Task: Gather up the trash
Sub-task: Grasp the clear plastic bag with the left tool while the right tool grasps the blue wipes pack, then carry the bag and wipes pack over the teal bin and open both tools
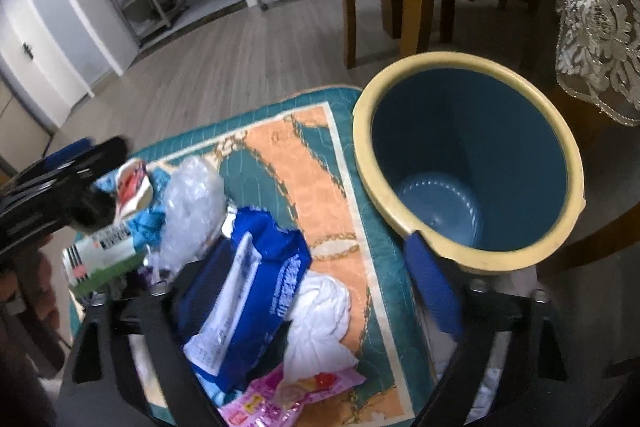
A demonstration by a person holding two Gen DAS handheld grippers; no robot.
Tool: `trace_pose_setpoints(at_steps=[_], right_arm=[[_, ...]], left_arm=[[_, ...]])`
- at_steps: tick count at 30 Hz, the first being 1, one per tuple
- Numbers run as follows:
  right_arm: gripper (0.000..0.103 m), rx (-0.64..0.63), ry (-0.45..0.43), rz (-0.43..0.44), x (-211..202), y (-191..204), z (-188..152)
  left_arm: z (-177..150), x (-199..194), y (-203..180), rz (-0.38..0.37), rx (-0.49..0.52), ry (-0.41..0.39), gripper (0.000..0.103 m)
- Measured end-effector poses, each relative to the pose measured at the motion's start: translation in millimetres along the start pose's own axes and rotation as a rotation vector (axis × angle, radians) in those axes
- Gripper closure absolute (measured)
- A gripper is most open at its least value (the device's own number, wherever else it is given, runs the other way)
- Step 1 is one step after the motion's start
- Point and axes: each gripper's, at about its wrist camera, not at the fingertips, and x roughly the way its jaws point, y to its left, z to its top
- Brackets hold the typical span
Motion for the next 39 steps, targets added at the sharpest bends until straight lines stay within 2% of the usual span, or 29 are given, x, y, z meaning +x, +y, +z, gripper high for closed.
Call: trace_pose_setpoints(at_steps=[3, 7, 8, 9, 11, 17, 19, 24, 26, 27, 31, 35, 39], right_arm=[[0.043, -0.017, 0.039, 0.005, 8.1, -3.0, -1.3], [0.053, -0.017, 0.047, 0.037, 11.9, -8.5, -1.2], [0.054, -0.029, 0.039, 0.052, 12.3, -7.4, -0.3], [0.055, -0.042, 0.033, 0.062, 12.5, -4.6, 0.1], [0.055, -0.086, 0.023, 0.098, 15.2, 3.3, 1.5], [0.055, -0.169, 0.071, 0.13, 38.4, 24.0, 0.7], [0.046, -0.177, 0.094, 0.131, 47.8, 28.2, 0.3], [0.048, -0.176, 0.123, 0.146, 59.0, 32.9, 3.5], [0.063, -0.156, 0.148, 0.178, 61.2, 33.2, 4.2], [0.099, -0.146, 0.155, 0.199, 59.4, 34.0, 5.8], [0.099, -0.099, 0.097, 0.224, 36.9, 37.0, 5.8], [0.099, -0.073, 0.039, 0.269, 7.6, 41.8, 9.5], [0.099, -0.082, -0.056, 0.316, -34.8, 54.0, 14.5]], left_arm=[[-6.4, 24.8, -9.4, -0.012, 0.009, 0.062, 0.028], [-16.2, 50.5, -17.1, -0.015, 0.037, 0.158, 0.047], [-20.0, 56.5, -19.6, -0.015, 0.051, 0.187, 0.056], [-22.4, 60.1, -20.5, -0.007, 0.063, 0.204, 0.07], [-26.9, 61.5, -20.2, 0.014, 0.078, 0.215, 0.084], [-28.2, 34.2, -9.0, 0.028, 0.078, 0.15, 0.088], [-27.5, 22.4, -5.6, 0.031, 0.08, 0.125, 0.089], [-23.8, -10.4, -0.4, 0.032, 0.071, 0.072, 0.089], [-21.7, -23.0, 0.0, 0.027, 0.062, 0.051, 0.089], [-19.8, -28.9, -0.5, 0.028, 0.06, 0.04, 0.089], [-12.0, -58.8, -2.0, 0.026, 0.06, 0.005, 0.089], [-4.6, -99.4, -1.9, 0.008, 0.03, -0.072, 0.089], [-5.4, -129.0, 1.9, 0.004, 0.002, -0.121, 0.089]])
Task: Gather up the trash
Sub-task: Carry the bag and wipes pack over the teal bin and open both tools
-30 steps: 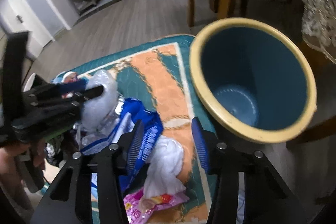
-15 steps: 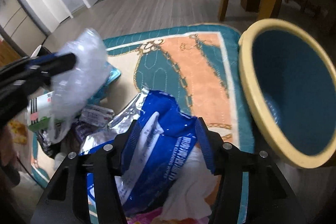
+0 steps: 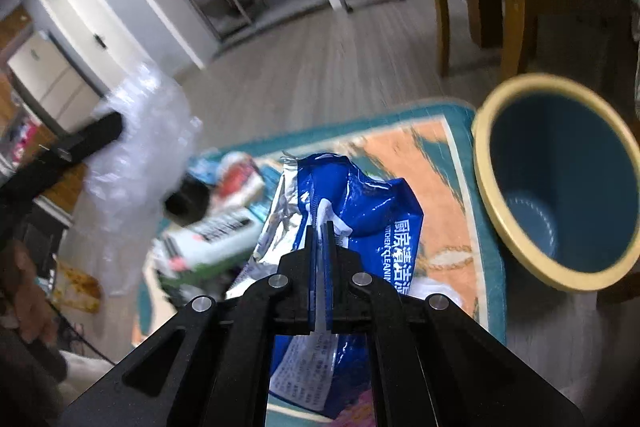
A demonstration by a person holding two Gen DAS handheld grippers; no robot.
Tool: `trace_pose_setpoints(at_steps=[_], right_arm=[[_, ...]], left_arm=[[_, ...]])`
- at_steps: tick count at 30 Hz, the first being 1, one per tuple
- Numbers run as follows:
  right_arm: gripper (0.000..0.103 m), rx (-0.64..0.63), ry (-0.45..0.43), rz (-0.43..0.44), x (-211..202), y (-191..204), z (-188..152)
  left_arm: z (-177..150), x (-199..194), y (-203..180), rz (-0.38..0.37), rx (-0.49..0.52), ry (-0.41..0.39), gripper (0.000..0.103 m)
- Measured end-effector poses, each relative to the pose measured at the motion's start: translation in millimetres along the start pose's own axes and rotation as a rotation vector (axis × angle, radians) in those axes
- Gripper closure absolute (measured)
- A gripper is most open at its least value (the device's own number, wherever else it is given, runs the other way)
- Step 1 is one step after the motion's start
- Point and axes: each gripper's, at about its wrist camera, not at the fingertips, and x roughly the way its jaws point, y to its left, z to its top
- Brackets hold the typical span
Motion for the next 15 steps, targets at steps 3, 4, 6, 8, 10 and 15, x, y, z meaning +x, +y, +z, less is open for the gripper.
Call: trace_pose_setpoints(at_steps=[3, 4, 6, 8, 10, 15], right_arm=[[0.099, -0.033, -0.069, 0.013, -27.0, 11.9, 8.6], [0.099, -0.045, -0.087, 0.004, -34.1, 13.9, 10.4], [0.099, -0.059, -0.139, -0.012, -58.7, 15.8, 20.6], [0.099, -0.065, -0.174, -0.035, -77.0, 12.2, 30.4], [0.099, -0.064, -0.225, -0.067, -99.5, 0.9, 44.8], [0.099, 0.004, -0.336, -0.186, -138.8, -60.9, 81.3]], left_arm=[[-1.0, -14.6, 1.5, 0.008, -0.005, -0.024, 0.089], [-1.2, -15.9, 2.0, 0.013, -0.003, -0.03, 0.089], [-4.3, -21.3, 1.0, 0.009, -0.002, -0.042, 0.089], [-8.3, -21.3, -3.9, 0.004, 0.008, -0.037, 0.089], [-12.1, -16.0, -13.1, 0.006, 0.051, -0.026, 0.089], [-7.3, 8.1, -34.7, -0.019, 0.103, 0.009, 0.089]])
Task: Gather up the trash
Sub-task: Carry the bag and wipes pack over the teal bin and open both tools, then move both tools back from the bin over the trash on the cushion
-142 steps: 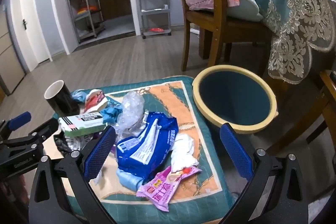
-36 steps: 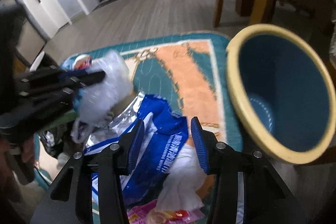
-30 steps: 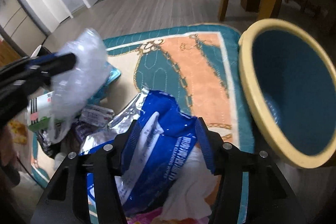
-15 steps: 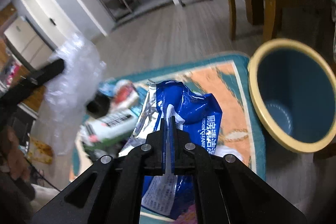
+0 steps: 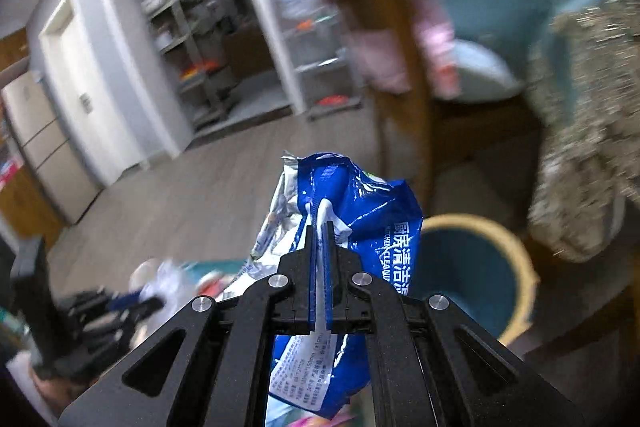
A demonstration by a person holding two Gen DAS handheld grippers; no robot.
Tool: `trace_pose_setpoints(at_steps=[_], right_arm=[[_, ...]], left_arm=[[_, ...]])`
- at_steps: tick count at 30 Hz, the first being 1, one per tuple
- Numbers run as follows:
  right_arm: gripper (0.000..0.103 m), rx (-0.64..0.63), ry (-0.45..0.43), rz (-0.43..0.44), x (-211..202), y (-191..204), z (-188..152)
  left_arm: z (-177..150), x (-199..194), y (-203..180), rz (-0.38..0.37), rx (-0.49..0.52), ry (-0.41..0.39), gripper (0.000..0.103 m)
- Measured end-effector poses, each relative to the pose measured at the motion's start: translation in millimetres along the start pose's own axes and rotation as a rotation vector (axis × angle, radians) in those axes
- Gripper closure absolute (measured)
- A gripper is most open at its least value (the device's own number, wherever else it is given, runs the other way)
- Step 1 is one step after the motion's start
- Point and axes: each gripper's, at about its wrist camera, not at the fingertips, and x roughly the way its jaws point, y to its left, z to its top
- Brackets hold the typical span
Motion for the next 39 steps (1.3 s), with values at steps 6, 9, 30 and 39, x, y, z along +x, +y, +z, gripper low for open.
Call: trace_pose_setpoints(at_steps=[6, 9, 30, 39], right_arm=[[0.099, 0.032, 0.003, -0.164, 18.4, -86.1, 0.3], [0.099, 0.075, 0.07, -0.202, 41.4, -117.0, -11.3], [0.032, 0.091, 0.074, -0.221, 49.2, -132.7, -16.5], [0.009, 0.085, 0.012, -0.199, 12.4, -80.6, -24.3]], left_arm=[[41.7, 52.4, -55.7, -0.123, 0.046, 0.027, 0.089], [63.4, 95.5, -92.1, -0.177, 0.063, 0.057, 0.089], [99.5, 137.1, -123.7, -0.15, 0.025, 0.013, 0.019], [87.5, 21.3, -79.6, -0.015, 0.033, -0.097, 0.007]])
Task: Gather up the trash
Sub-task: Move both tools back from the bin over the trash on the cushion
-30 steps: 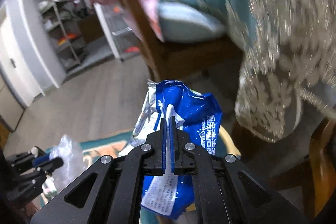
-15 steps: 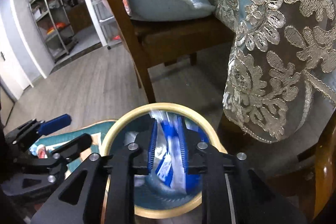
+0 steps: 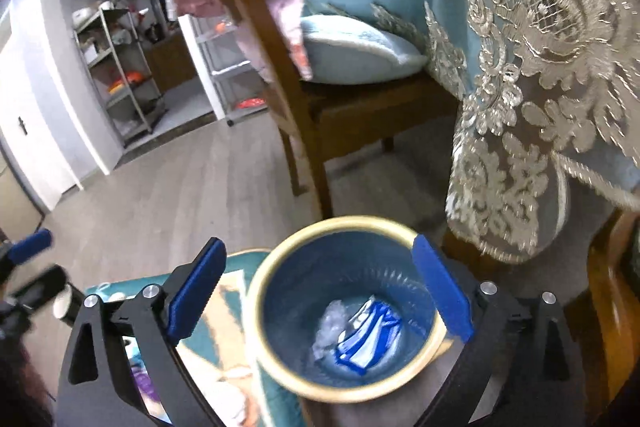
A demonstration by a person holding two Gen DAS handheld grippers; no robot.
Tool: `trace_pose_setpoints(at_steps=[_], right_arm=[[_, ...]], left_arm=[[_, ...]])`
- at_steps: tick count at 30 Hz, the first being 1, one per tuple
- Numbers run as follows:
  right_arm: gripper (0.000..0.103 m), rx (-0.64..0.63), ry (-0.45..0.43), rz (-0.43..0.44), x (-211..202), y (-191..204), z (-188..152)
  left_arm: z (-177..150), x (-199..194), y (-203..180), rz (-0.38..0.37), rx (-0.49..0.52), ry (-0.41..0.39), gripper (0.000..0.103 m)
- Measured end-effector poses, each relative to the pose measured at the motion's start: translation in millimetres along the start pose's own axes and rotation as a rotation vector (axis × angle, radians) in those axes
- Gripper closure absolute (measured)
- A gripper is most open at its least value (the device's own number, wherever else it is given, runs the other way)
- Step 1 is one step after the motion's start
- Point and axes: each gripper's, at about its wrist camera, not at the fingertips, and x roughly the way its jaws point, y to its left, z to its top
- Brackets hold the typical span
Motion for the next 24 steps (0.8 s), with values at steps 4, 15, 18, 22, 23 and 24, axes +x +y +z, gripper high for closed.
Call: trace_pose_setpoints(at_steps=[4, 15, 18, 22, 23, 24], right_arm=[[0.007, 0.045, 0.003, 0.06, -21.1, 26.0, -18.2], [0.007, -0.069, 0.104, 0.015, -37.6, 91.5, -84.9], [0.007, -0.057, 0.137, 0.016, -35.2, 97.1, -97.4], [0.007, -0.088, 0.17, 0.005, -29.0, 108.9, -108.0], [0.007, -0.104, 0.171, -0.002, -27.9, 111.9, -109.3], [0.007, -0.115, 0.171, -0.006, -26.9, 114.3, -110.8]], left_arm=[[-11.8, -57.0, 31.2, 0.021, -0.038, -0.052, 0.006], [-104.3, -132.2, 127.3, 0.147, -0.197, -0.047, 0.006], [-121.8, -135.9, 152.1, 0.17, -0.269, -0.038, 0.006], [-132.9, -134.3, 165.1, 0.204, -0.27, -0.034, 0.006], [-135.5, -130.8, 166.9, 0.212, -0.26, -0.023, 0.006], [-138.3, -127.9, 168.4, 0.217, -0.258, -0.011, 0.006]])
